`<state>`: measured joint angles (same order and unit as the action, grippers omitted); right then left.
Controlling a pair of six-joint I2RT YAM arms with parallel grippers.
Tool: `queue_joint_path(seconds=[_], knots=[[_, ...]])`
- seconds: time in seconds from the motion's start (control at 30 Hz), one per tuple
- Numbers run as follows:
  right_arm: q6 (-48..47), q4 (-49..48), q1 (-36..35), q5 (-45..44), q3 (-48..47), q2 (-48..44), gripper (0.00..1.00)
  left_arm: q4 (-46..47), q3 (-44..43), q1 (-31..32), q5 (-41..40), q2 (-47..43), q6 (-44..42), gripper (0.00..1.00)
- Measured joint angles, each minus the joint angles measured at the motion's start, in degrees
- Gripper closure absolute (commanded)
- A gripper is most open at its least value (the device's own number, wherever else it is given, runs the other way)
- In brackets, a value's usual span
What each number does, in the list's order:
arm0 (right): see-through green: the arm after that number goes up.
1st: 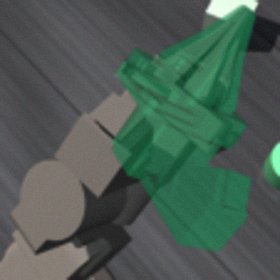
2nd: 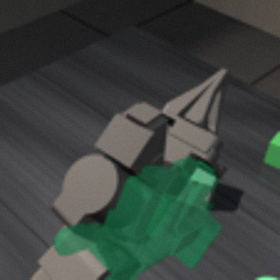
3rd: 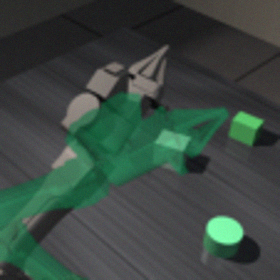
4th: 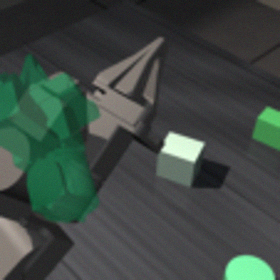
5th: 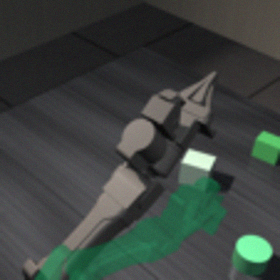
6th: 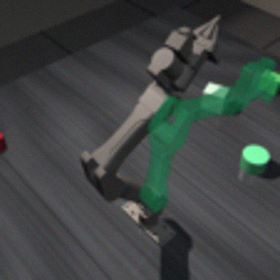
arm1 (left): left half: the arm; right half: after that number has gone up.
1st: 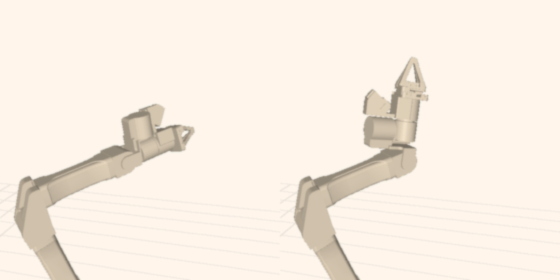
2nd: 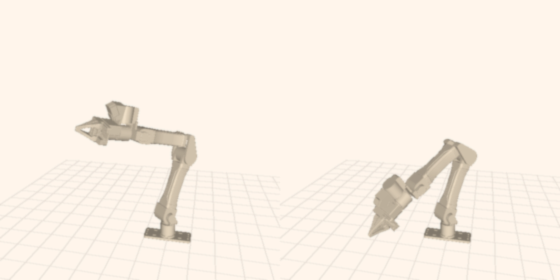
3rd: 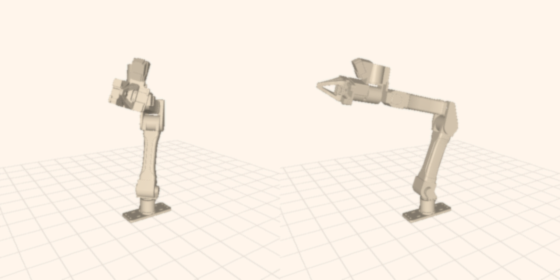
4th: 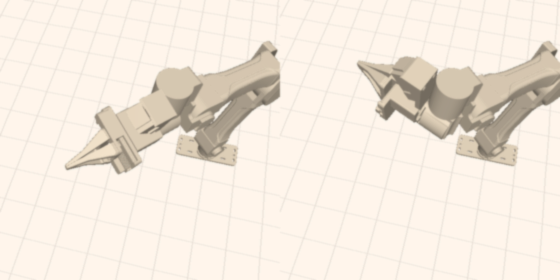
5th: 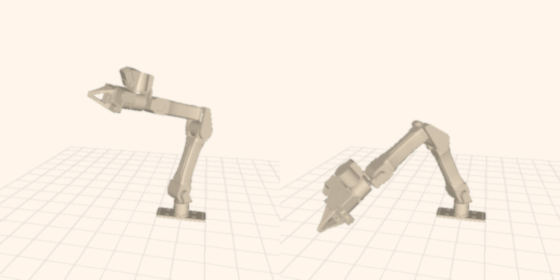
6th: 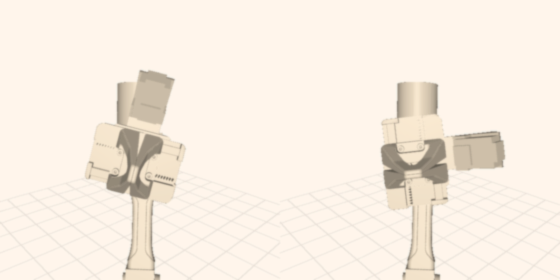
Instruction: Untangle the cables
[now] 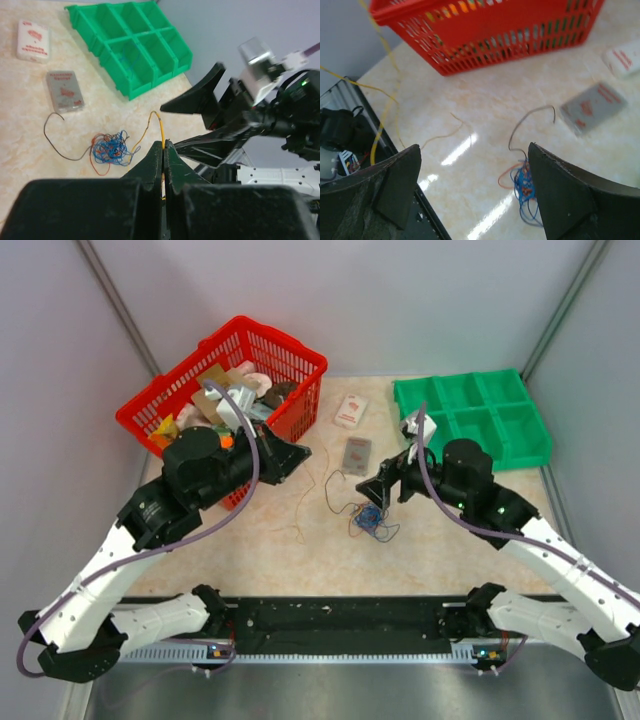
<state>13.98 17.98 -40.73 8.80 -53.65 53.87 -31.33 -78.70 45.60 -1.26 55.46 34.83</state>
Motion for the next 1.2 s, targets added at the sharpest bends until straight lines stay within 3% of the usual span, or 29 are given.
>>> queue_joint_path(seconds=[0.33, 0.7, 0.8, 1.0, 1.2], knots=[[-6.9, -6.3, -0.1, 21.3, -9.9, 7.5, 0.14, -1.4, 1.8, -0.1, 11.3, 0.9, 0.5, 1.00], [0.1, -14.4, -2.9, 29.4, -11.4, 10.7, 0.17, -2.5, 1.8, -0.1, 12.3, 2.9, 1.0, 1.00], [1.1, -15.6, -5.1, 28.5, -11.4, 10.7, 0.20, -3.0, 1.7, -0.2, 11.7, 3.5, 1.3, 1.00], [0.8, -15.2, -10.3, 18.4, -11.4, 11.4, 0.26, -3.6, 1.5, -0.8, 10.4, 4.0, 2.6, 1.00], [-1.4, -13.6, -12.9, 8.6, -11.3, 11.9, 0.40, -3.7, 0.7, -1.0, 10.3, 3.9, 3.1, 1.00]])
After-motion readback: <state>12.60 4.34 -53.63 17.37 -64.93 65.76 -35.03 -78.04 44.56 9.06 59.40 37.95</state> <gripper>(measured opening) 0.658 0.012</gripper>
